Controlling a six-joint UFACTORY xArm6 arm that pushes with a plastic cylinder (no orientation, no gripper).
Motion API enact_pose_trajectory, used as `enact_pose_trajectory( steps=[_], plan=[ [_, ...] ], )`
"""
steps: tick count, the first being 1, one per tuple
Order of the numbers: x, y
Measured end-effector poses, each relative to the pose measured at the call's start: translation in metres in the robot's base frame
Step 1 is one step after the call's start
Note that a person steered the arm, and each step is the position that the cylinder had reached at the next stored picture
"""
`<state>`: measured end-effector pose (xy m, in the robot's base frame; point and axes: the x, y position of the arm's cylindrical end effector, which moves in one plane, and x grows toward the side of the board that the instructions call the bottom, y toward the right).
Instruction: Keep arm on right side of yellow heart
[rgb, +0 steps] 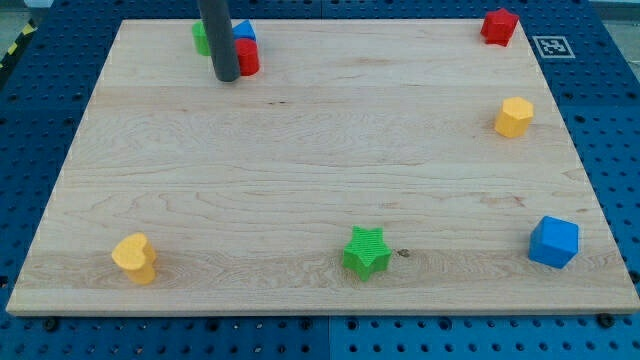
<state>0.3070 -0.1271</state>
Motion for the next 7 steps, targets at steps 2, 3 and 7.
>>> enact_pose_trajectory(
  steps=[2, 3, 7],
  plan=[
    [-0.008, 0.002],
    [0.003, 0.002],
    [0.115, 0.002]
  ],
)
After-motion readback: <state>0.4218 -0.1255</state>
